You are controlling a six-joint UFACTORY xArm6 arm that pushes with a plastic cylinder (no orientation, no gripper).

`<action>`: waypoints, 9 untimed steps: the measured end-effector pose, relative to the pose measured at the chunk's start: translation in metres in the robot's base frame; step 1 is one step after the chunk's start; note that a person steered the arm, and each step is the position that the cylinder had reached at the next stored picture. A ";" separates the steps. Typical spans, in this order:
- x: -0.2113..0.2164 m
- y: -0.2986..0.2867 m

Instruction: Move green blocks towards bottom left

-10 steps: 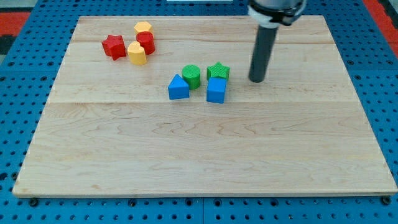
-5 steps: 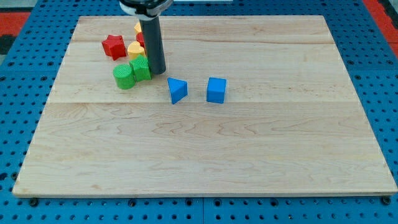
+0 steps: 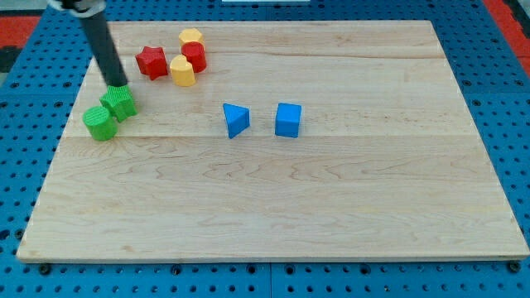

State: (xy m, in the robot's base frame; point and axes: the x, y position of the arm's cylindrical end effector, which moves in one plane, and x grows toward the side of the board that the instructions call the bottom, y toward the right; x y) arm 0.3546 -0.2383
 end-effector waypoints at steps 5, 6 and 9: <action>0.133 0.023; 0.076 0.073; 0.061 0.018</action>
